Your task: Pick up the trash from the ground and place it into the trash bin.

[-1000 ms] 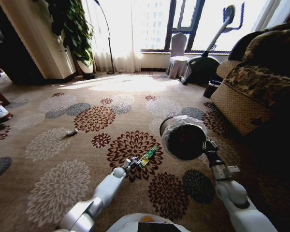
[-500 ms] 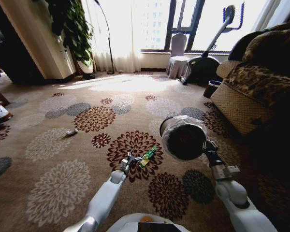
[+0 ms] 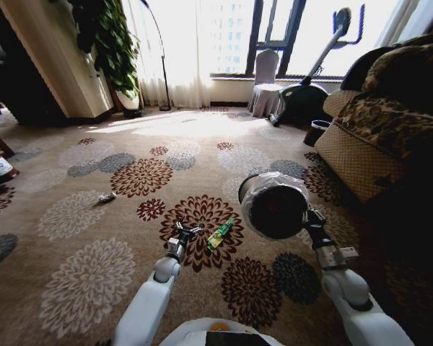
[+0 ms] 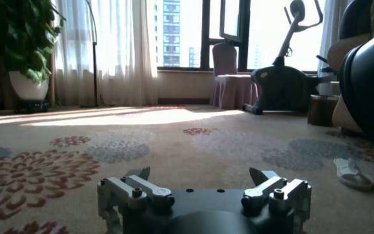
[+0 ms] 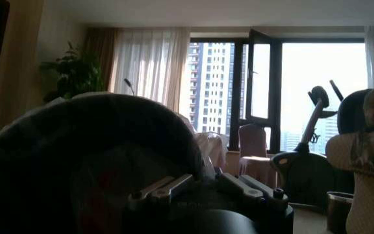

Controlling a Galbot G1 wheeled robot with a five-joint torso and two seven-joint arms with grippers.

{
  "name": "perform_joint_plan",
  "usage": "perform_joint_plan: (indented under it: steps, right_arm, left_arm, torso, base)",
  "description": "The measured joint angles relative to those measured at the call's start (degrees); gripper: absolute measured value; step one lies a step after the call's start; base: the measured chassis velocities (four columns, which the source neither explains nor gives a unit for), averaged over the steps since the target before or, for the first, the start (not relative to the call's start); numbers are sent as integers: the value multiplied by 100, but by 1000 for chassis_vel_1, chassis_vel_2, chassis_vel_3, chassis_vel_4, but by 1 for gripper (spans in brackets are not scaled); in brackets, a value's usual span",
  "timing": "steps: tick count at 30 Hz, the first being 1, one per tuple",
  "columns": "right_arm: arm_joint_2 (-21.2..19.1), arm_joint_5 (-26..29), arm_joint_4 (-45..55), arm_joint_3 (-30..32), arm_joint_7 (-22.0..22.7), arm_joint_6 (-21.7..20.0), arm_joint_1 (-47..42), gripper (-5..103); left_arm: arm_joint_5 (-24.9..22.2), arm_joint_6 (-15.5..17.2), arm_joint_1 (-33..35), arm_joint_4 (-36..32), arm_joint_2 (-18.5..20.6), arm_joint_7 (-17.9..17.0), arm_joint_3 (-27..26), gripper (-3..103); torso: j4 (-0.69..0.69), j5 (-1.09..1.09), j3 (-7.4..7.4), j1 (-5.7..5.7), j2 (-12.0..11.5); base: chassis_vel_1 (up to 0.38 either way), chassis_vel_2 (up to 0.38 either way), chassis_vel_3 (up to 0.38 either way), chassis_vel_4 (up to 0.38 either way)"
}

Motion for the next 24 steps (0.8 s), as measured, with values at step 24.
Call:
perform_joint_plan:
  steps: [24]
  right_arm:
    - [0,0,0,0,0,0,0,0]
  left_arm:
    - [153,380,1836,-3340,144,-1208,-1357,100]
  torso:
    - [0,0,1,0,0]
  base:
    - [0,0,0,0]
